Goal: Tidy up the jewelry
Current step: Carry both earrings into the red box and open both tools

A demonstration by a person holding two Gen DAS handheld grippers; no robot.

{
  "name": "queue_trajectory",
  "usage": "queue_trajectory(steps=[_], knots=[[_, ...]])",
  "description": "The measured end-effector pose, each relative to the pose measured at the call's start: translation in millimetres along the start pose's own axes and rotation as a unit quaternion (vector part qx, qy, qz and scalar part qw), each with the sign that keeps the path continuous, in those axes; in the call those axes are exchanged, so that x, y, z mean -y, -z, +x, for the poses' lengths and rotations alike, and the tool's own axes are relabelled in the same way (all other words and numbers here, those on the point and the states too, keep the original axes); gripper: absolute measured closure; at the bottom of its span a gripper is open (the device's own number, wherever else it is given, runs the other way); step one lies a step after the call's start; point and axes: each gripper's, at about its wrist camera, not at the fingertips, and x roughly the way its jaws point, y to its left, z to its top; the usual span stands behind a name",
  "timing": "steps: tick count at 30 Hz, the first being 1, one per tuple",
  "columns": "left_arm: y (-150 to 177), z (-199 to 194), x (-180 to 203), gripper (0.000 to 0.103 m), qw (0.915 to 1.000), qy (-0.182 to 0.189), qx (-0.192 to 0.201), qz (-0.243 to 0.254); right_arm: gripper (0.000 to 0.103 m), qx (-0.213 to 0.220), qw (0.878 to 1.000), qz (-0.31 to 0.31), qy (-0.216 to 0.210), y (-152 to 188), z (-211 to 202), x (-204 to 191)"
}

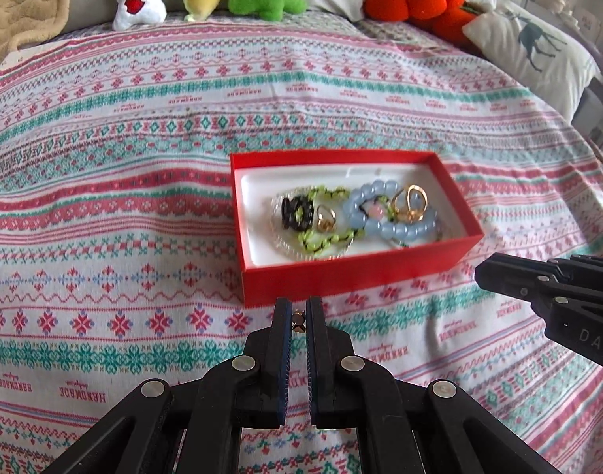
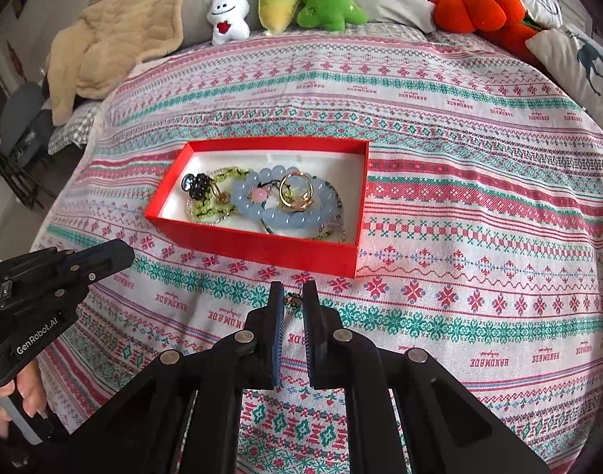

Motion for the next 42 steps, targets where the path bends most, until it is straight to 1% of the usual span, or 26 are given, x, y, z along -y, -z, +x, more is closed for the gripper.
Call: queue_trajectory(steps=[7, 10, 14, 20, 29, 31, 33, 36, 37, 38, 39, 40, 42], knots=[[-18, 10, 4, 0.101, 0.9997, 0.011, 0.002, -0.02, 0.093, 0.016, 0.999, 0.029, -0.009, -16, -5, 10], [-24, 21, 7, 0.101, 0.9992, 0.014, 0.002, -0.038, 0.093, 0.02, 0.999, 0.039, -0.014, -21, -2, 12], [-30, 34, 15, 0.101, 0.9989, 0.018, 0.003, -0.043, 0.093, 0.027, 0.999, 0.042, -0.008, -27, 7, 13], [-36, 51, 17, 0.101, 0.9976, 0.018, 0.004, -0.066, 0.093, 0.03, 0.997, 0.069, -0.015, -34, 16, 24], [-39, 58, 20, 0.099, 0.9975, 0.018, 0.005, -0.068, 0.093, 0.025, 0.997, 0.077, -0.017, -37, 22, 33], [-39, 57, 19, 0.096, 0.9976, 0.015, 0.003, -0.068, 0.093, 0.025, 0.997, 0.077, -0.018, -37, 22, 33], [-39, 54, 18, 0.085, 0.9979, 0.008, 0.004, -0.064, 0.093, 0.024, 0.997, 0.076, -0.02, -37, 23, 32], [-36, 47, 19, 0.077, 0.9987, -0.006, 0.008, -0.051, 0.092, 0.022, 0.997, 0.074, -0.022, -39, 24, 31], [-36, 44, 20, 0.075, 0.9988, -0.011, 0.009, -0.047, 0.091, 0.019, 0.997, 0.075, -0.023, -39, 23, 31], [-35, 42, 20, 0.072, 0.9989, -0.014, 0.009, -0.043, 0.091, 0.019, 0.997, 0.076, -0.025, -40, 23, 31], [-34, 39, 20, 0.067, 0.999, -0.017, 0.009, -0.039, 0.088, 0.02, 0.997, 0.077, -0.025, -40, 22, 31], [-32, 37, 19, 0.064, 0.9991, -0.02, 0.009, -0.037, 0.082, 0.021, 0.997, 0.076, -0.024, -40, 21, 31], [-29, 32, 18, 0.054, 0.9992, -0.023, 0.008, -0.032, 0.072, 0.023, 0.997, 0.076, -0.027, -39, 18, 32]])
